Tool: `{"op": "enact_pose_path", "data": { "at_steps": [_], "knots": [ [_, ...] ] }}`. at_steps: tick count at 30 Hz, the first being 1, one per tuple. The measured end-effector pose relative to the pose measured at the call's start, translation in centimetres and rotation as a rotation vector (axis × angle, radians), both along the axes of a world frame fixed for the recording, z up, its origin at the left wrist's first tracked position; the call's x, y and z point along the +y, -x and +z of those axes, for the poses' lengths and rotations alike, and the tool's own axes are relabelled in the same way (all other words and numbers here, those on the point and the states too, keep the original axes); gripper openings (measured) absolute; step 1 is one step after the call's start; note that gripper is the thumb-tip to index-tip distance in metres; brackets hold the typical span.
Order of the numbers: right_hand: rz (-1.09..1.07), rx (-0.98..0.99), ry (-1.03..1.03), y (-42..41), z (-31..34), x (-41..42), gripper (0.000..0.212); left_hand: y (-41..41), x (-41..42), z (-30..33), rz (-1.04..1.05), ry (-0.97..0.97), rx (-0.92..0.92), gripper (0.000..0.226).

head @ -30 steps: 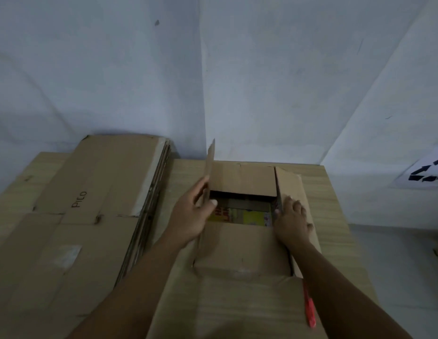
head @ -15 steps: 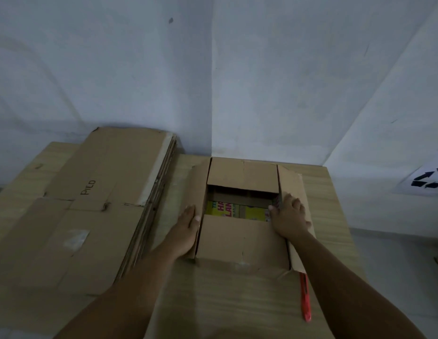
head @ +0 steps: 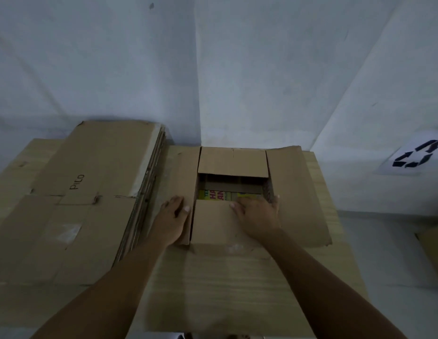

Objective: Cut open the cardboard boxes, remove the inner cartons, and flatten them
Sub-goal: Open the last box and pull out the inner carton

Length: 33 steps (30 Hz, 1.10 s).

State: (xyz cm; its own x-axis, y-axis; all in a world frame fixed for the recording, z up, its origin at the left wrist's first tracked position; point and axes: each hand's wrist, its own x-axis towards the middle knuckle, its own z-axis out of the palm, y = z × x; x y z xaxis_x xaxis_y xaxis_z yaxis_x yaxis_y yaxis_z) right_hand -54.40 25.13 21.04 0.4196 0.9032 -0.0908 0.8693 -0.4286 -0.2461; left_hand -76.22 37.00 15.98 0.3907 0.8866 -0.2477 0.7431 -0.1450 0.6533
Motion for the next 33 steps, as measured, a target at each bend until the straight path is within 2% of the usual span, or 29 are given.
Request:
{"op": "enact_pose_path", "data": {
  "at_steps": [3,5,8,11,12,15,17,20,23,25,27,29,31,33],
  "knots": [
    [-0.048,0.003,-0.204,0.7,2.7,-0.9,0.049,0.6,-0.2,0.1,-0.006,0.008,0.006,0.055],
    [-0.058,0.001,-0.245,1.4,5.4,-1.9,0.053,0.7,-0.4,0.2,-0.011,-0.004,-0.011,0.058],
    [0.012,0.072,0.021,2.0,8.5,-3.6,0.055,0.6,-0.7,0.1,-0.051,-0.011,-0.013,0.073],
    [0.118,0.184,0.327,2.9,8.9,-4.8,0.041,0.7,-1.0,-0.2,-0.101,-0.014,0.038,0.088],
    [0.150,0.176,0.380,3.3,8.1,-5.1,0.045,0.8,-1.2,-0.3,-0.101,-0.005,0.028,0.087],
    [0.207,0.162,0.467,4.4,4.5,-5.7,0.081,1.0,-2.0,-0.3,-0.067,0.037,-0.016,0.084],
    [0.221,0.140,0.494,5.1,2.1,-6.0,0.077,1.1,-2.3,-0.3,-0.060,0.021,-0.020,0.083],
    [0.252,0.036,0.433,6.1,0.1,-6.4,0.042,1.5,-2.6,-0.2,-0.058,-0.020,0.007,0.084],
    [0.299,-0.014,0.360,7.2,-0.4,-6.9,0.027,1.9,-3.3,0.0,-0.017,-0.084,0.047,0.083],
    [0.332,0.014,0.386,7.9,-0.7,-6.9,0.030,2.1,-3.6,0.3,0.007,-0.138,0.071,0.084],
    [0.371,0.082,0.456,8.0,-0.5,-6.8,0.044,2.0,-3.6,0.7,0.016,-0.166,0.081,0.090],
    [0.357,0.275,0.437,7.3,0.3,-6.2,0.058,1.6,-3.2,1.0,0.010,-0.200,0.112,0.086],
    [0.309,0.372,0.257,6.4,1.0,-4.9,0.051,0.8,-2.6,1.2,-0.005,-0.255,0.149,0.074],
    [0.216,0.203,-0.053,4.8,0.8,-2.9,0.034,-0.1,-1.8,1.4,-0.022,-0.295,0.148,0.063]
  ]
}}
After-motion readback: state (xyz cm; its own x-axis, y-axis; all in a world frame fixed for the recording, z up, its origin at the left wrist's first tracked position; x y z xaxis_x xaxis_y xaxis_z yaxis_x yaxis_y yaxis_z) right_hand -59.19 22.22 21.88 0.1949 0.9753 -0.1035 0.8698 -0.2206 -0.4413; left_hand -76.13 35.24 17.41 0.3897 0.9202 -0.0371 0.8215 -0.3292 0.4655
